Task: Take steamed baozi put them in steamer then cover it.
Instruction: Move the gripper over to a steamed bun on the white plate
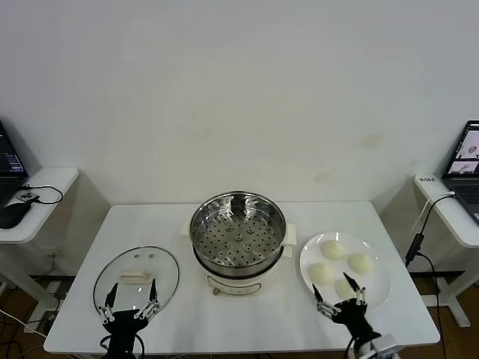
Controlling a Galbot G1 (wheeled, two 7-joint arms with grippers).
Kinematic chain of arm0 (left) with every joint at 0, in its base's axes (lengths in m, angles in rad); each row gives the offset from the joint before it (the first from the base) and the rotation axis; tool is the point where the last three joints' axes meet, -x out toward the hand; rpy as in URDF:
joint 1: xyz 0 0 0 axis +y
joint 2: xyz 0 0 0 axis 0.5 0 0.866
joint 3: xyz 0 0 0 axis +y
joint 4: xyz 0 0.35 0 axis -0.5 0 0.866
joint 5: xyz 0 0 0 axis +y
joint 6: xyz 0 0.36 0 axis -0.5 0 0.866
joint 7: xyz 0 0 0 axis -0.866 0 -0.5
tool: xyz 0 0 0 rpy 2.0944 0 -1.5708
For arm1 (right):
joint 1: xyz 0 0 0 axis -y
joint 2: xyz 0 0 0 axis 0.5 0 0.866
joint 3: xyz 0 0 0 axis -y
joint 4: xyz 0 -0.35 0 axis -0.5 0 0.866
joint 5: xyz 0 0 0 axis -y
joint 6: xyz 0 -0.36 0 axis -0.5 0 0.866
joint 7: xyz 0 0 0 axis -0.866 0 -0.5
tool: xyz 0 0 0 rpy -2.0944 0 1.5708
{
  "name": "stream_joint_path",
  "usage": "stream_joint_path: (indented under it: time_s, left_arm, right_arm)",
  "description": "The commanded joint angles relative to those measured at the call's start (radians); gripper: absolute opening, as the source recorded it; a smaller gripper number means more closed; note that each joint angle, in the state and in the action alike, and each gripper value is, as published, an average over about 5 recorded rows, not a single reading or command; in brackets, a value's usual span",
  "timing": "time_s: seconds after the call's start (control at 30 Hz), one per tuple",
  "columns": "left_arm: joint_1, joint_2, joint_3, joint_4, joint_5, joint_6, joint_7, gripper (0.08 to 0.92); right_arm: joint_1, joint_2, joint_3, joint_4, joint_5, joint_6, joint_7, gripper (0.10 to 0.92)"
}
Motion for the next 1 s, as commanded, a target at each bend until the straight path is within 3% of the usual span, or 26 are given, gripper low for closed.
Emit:
stream_joint_path:
  time_s: [0.03,0.33,0.63,1.0]
  left_arm:
    - [-0.014,0.007,-0.012,-0.008,0.117,0.020,0.029,0.823]
    - [-0.030,0.005,-0.007,0.017,0.169,0.019,0.033,0.823]
    - [-0.028,0.003,-0.028,0.028,0.220,0.003,0.036,0.823]
    - [-0.029,0.004,-0.041,0.046,0.237,-0.016,0.042,0.823]
  right_arm:
    - [0.176,-0.182,0.081,-0.065,-0.242,-0.068,-0.063,0.823]
    - [0.386,-0.423,0.018,-0.209,-0.470,-0.121,-0.359,0.823]
    - [0.716,-0.653,-0.316,-0.436,-0.375,-0.076,-0.685,0.823]
    - [1.192,-0.658,-0.877,-0.659,-0.292,-0.021,-0.884,0.823]
